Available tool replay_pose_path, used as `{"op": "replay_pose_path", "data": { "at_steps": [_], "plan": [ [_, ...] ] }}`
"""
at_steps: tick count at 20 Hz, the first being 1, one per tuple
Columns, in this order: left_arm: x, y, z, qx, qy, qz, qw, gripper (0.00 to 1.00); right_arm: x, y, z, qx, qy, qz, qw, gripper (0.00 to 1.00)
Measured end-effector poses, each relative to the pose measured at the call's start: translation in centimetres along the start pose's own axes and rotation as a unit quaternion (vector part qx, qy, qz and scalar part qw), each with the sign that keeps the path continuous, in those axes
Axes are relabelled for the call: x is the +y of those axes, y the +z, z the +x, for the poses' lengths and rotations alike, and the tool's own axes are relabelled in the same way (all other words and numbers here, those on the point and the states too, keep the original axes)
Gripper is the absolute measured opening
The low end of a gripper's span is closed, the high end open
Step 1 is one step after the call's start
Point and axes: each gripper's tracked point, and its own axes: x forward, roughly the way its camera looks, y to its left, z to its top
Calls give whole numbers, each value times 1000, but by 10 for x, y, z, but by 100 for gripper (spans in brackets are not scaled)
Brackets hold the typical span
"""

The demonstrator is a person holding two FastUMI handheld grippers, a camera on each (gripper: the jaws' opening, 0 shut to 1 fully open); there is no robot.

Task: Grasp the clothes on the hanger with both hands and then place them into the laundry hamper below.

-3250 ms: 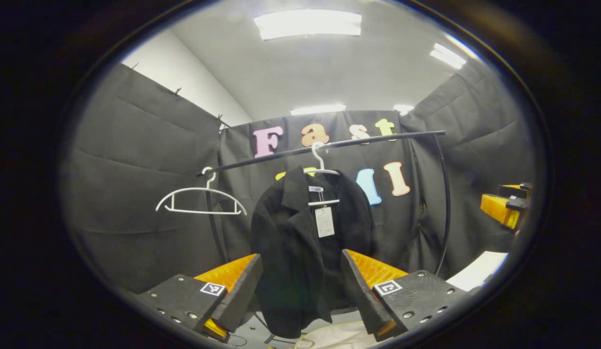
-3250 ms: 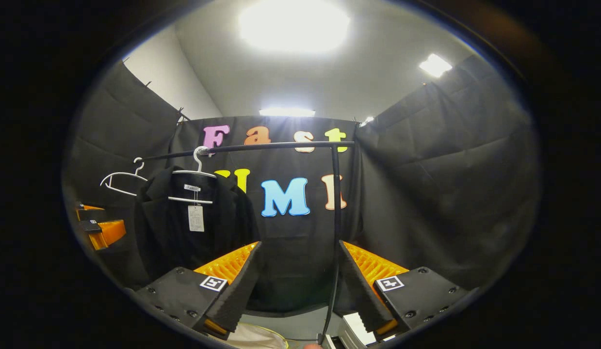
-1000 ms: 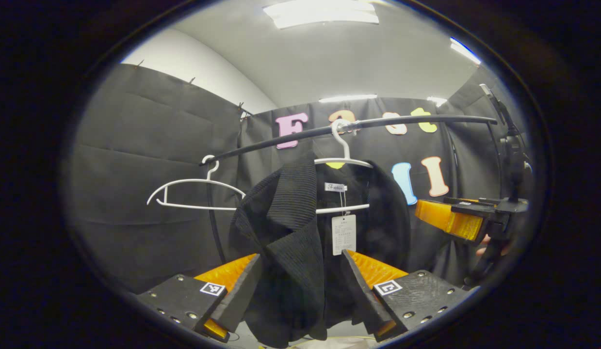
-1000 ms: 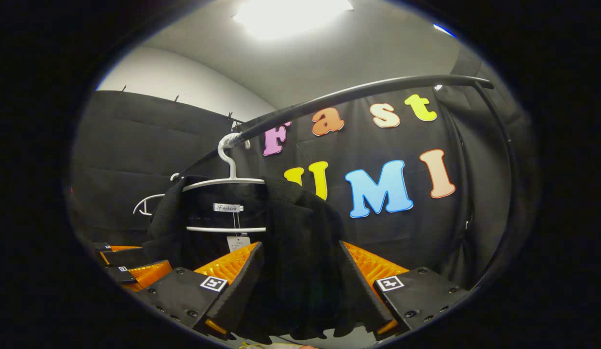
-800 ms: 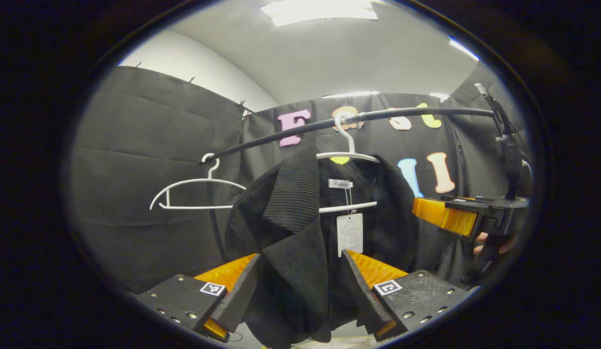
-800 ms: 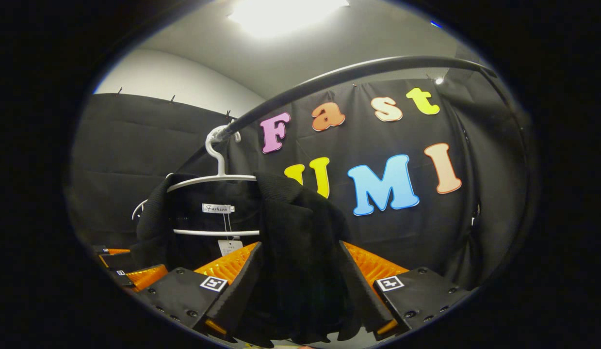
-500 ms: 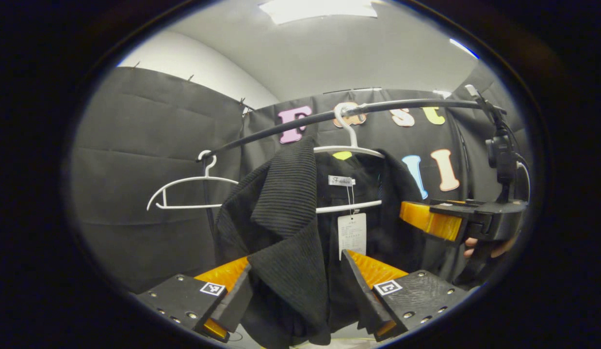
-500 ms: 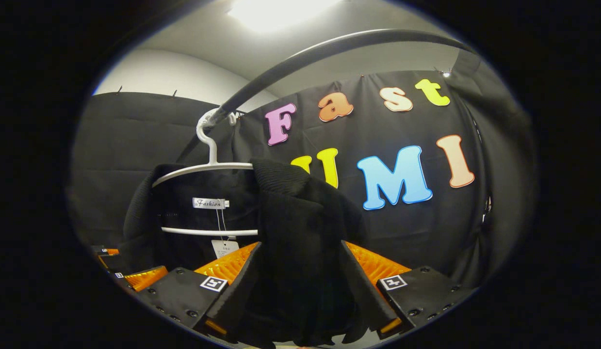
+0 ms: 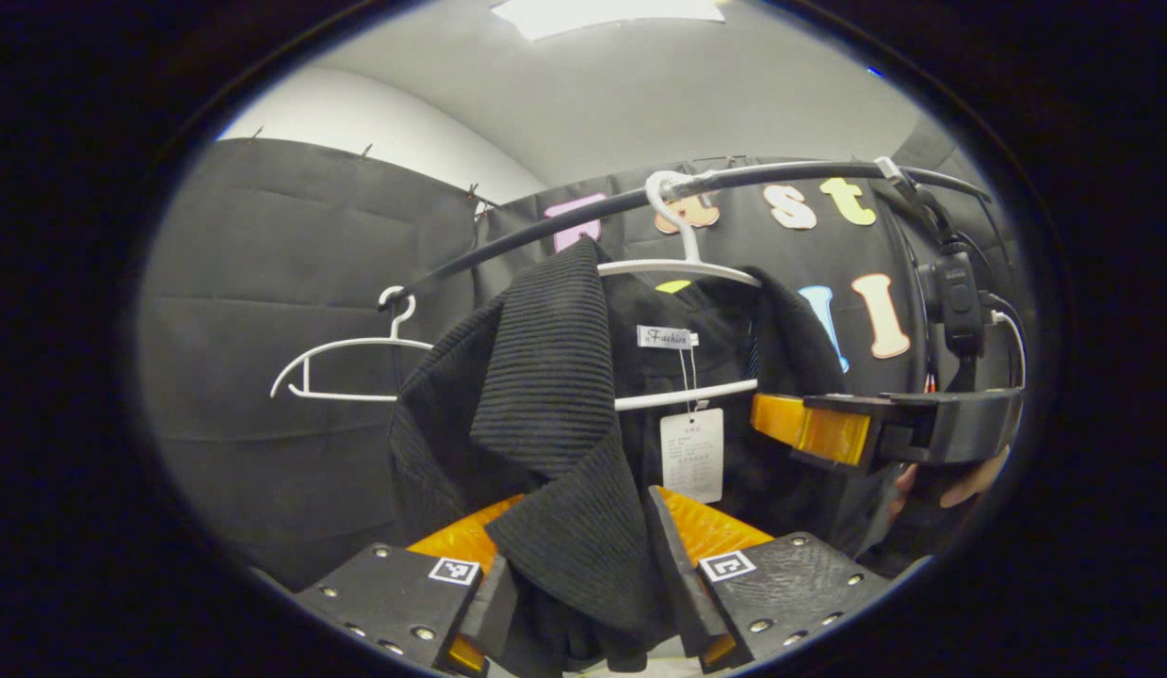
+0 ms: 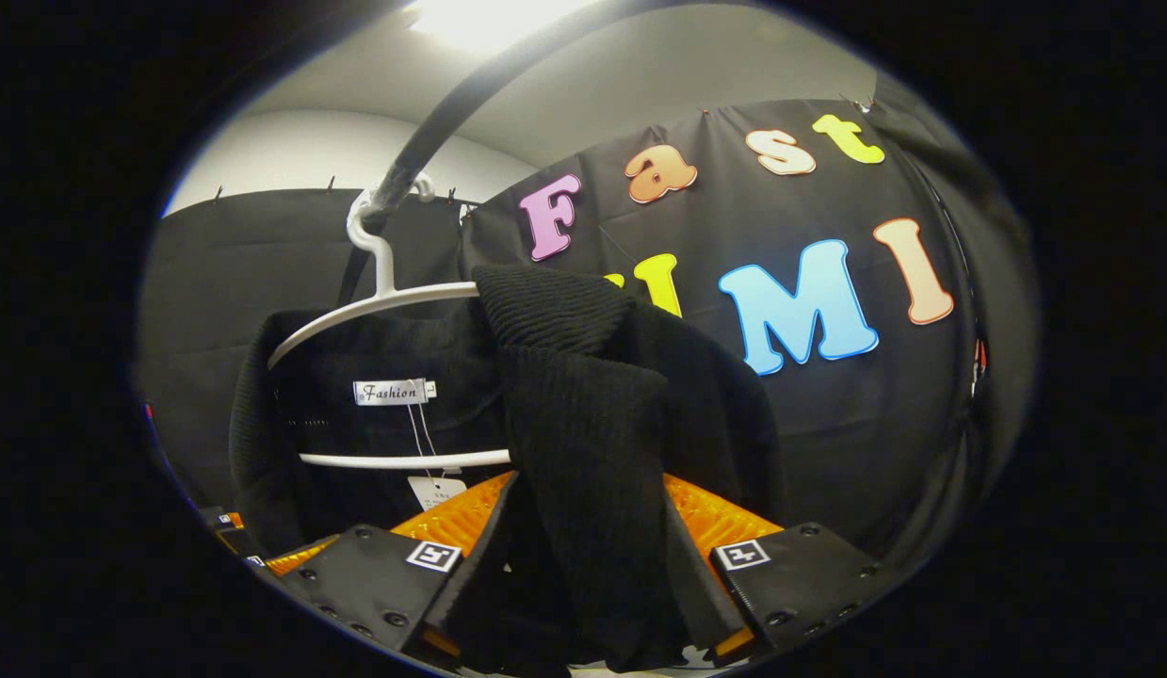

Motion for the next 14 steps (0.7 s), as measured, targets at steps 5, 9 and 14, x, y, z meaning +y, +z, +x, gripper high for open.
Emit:
{"op": "replay_pose_path", "data": {
  "at_steps": [5, 9, 14],
  "plan": [
    [6, 0, 6, 2, 3, 2, 1000, 26, -22, 7, -4, 0, -31, 0, 1000, 9],
    [24, 12, -4, -23, 8, 6, 1000, 6, -32, 23, -12, -26, -59, -38, 997, 4],
    [38, 42, -23, -65, 6, 39, 997, 6, -46, 55, -25, -95, -105, -80, 987, 3]
  ]
}}
